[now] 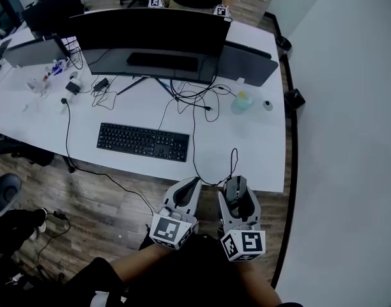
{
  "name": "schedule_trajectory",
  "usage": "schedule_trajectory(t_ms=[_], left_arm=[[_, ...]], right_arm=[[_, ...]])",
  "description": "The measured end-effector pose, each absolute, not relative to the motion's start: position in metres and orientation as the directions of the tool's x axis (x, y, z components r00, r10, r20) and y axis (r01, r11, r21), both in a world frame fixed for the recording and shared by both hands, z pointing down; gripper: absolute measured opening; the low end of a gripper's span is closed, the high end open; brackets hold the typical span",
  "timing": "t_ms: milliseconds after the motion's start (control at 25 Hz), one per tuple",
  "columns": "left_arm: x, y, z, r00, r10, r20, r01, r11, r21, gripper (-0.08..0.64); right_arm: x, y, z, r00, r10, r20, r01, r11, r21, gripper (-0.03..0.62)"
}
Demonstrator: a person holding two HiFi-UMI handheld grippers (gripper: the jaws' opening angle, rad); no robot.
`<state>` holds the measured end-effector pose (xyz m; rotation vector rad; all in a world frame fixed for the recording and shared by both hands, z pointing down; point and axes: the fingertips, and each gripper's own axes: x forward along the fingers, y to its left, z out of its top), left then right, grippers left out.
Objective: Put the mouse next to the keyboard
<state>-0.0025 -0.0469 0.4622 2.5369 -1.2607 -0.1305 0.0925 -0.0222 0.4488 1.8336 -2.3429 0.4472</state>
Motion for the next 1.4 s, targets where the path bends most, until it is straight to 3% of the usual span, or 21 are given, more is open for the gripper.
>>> schedule_trajectory(t_ms=[680,960,1400], left_arm=[[-0.061,-0.124,0.47,0.667,-0.745,0.014,-0.706,-0.625,0.333,0.003],[-0.08,-0.135,0.472,0.63,-0.777,0.01,-0.731,-0.588,0.347,0.003],[-0.055,-0.167,0.494,0.632,-0.771,0.081,-0.75,-0.582,0.316,0.003]], right_arm=[[0.071,-0.088,0.489,-0.115,-0.916,0.384,-0.983,0.048,-0.178,0.319],[0.06,-0.115,0.499,-0.155,-0.91,0.386,-0.977,0.084,-0.194,0.319],[0.071,-0.147,0.567,-0.222,-0.84,0.495,-0.95,0.072,-0.304,0.319]])
